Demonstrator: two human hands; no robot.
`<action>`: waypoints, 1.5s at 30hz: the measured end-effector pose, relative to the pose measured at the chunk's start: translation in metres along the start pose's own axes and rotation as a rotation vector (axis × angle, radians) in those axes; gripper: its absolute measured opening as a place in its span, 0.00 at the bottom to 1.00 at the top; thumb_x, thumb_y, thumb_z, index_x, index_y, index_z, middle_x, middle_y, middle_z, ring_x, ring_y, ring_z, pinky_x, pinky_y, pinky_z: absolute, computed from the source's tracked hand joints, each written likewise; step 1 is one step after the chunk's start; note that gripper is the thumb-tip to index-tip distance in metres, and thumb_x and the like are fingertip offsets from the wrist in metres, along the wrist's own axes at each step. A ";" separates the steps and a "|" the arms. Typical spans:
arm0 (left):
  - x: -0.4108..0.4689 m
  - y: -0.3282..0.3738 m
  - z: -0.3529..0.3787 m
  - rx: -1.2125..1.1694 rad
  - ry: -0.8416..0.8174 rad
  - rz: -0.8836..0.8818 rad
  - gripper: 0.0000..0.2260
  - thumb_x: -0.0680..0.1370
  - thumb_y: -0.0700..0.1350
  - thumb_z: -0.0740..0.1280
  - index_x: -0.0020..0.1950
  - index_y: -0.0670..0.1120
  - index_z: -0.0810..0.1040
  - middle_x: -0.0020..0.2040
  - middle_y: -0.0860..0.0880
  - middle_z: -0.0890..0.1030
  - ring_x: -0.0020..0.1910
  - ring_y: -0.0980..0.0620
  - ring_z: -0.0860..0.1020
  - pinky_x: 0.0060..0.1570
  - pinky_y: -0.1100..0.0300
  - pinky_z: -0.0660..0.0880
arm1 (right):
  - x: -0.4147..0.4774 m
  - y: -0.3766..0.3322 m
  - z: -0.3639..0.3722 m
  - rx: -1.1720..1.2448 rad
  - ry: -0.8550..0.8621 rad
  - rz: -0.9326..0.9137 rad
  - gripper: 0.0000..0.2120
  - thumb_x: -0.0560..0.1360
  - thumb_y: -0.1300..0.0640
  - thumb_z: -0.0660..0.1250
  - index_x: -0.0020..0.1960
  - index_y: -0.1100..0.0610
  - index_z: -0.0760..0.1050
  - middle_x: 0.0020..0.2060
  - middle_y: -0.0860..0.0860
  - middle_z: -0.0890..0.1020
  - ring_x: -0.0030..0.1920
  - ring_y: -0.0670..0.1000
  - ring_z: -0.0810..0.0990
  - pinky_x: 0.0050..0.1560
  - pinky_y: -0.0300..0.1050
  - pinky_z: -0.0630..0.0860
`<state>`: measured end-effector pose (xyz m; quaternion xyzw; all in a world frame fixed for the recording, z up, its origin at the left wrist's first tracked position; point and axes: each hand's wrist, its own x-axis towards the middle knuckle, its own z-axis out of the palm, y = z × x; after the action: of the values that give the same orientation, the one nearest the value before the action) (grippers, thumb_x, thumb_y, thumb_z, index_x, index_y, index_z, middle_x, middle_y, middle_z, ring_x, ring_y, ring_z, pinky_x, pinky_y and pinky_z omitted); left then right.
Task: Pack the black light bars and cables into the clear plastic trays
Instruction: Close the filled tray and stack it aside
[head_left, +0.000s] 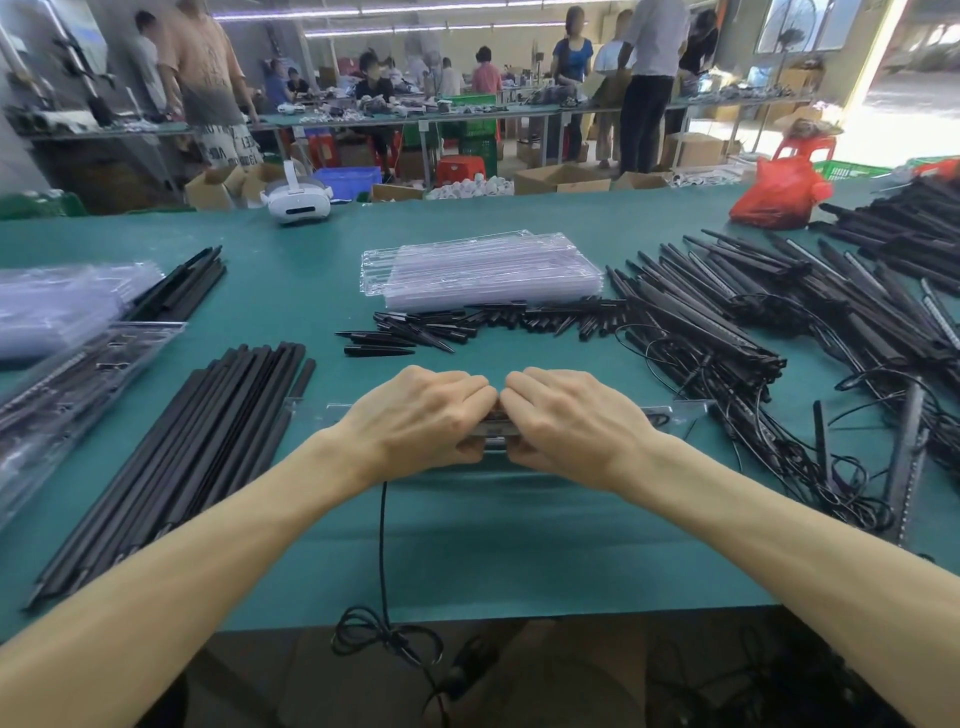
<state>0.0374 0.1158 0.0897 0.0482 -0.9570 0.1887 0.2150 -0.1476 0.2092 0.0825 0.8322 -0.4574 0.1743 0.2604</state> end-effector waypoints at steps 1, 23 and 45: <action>0.000 0.000 0.001 -0.001 0.002 0.000 0.12 0.66 0.40 0.76 0.37 0.42 0.72 0.33 0.47 0.73 0.28 0.47 0.71 0.22 0.54 0.68 | 0.000 0.000 0.001 -0.003 0.003 0.006 0.13 0.62 0.62 0.77 0.36 0.62 0.73 0.32 0.56 0.75 0.30 0.58 0.74 0.28 0.48 0.73; -0.025 0.032 0.020 -0.022 -0.024 -0.169 0.09 0.79 0.49 0.69 0.51 0.44 0.82 0.44 0.48 0.79 0.41 0.47 0.77 0.40 0.51 0.78 | -0.038 -0.012 0.027 -0.055 -0.013 0.108 0.04 0.75 0.62 0.68 0.42 0.60 0.77 0.38 0.54 0.76 0.38 0.56 0.75 0.38 0.52 0.75; -0.046 0.025 0.032 -0.375 -0.074 -0.428 0.10 0.83 0.50 0.65 0.56 0.47 0.84 0.51 0.52 0.78 0.51 0.52 0.76 0.53 0.52 0.75 | -0.078 -0.023 0.037 0.265 -0.102 0.322 0.18 0.83 0.46 0.60 0.61 0.58 0.79 0.55 0.50 0.78 0.56 0.52 0.75 0.58 0.49 0.75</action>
<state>0.0615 0.1272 0.0347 0.2153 -0.9504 -0.0434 0.2202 -0.1665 0.2496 0.0058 0.7830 -0.5702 0.2301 0.0940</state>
